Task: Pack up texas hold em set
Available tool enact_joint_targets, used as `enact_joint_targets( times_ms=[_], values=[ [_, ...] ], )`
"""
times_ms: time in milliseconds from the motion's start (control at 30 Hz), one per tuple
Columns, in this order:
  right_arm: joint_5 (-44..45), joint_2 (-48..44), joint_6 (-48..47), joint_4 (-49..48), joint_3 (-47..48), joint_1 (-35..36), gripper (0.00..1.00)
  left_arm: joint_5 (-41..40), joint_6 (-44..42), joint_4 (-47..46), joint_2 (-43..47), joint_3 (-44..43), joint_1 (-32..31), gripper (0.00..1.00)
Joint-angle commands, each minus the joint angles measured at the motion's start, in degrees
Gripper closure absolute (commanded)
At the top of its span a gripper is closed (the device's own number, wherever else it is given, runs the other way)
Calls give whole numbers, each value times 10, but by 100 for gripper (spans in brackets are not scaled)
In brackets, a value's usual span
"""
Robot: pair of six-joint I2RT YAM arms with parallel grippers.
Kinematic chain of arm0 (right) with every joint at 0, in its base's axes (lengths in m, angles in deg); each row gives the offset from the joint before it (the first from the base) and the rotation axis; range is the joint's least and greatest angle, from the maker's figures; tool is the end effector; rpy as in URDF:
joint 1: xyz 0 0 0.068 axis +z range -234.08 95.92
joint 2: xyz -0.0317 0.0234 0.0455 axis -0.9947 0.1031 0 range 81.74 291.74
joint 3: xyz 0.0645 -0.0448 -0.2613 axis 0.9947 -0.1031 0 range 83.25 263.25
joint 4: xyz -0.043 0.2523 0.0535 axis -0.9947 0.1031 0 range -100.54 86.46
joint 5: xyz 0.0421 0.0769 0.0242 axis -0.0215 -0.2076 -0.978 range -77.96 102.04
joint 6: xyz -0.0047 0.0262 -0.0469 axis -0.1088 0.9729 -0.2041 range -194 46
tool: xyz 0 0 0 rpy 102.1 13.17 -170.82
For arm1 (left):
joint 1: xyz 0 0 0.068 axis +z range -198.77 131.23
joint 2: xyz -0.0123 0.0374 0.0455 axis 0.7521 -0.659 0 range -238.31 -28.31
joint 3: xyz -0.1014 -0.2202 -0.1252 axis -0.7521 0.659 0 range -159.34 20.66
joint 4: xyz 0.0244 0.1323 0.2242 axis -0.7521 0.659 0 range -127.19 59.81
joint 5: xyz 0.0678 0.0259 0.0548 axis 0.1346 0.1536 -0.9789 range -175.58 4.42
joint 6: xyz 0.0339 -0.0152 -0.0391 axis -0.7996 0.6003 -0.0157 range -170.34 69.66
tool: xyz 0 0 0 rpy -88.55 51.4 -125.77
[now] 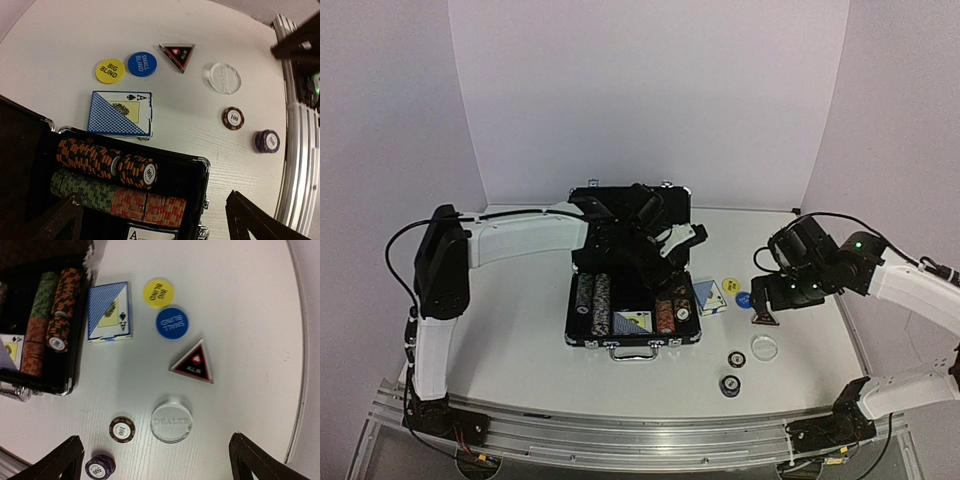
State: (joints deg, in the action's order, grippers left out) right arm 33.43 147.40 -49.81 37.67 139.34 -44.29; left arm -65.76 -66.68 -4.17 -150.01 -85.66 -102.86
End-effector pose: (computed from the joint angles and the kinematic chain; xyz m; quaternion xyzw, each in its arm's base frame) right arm 0.1773 0.1307 0.2819 -0.0772 0.9423 -0.0068 0.3257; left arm 0.2731 -0.3977 0.2506 0.5809 0.7171 -0.2654 0.2789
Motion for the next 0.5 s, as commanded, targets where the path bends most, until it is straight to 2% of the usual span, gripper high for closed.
enact_joint_targets(
  times_ms=[0,100,200,367,467],
  values=[
    [-129,56,-79,-92,-1,0,2,-109,141,-161,121,147,-2,0],
    [-135,102,-96,-127,14,1,2,-168,228,-229,196,248,-1,0],
    [-142,152,-115,-162,30,5,2,-230,298,-254,264,335,-1,0],
    [-147,231,-161,-209,52,21,2,-370,433,-185,333,410,5,0],
    [-127,275,-174,-228,65,31,2,-389,517,-138,358,437,24,0]
  ],
)
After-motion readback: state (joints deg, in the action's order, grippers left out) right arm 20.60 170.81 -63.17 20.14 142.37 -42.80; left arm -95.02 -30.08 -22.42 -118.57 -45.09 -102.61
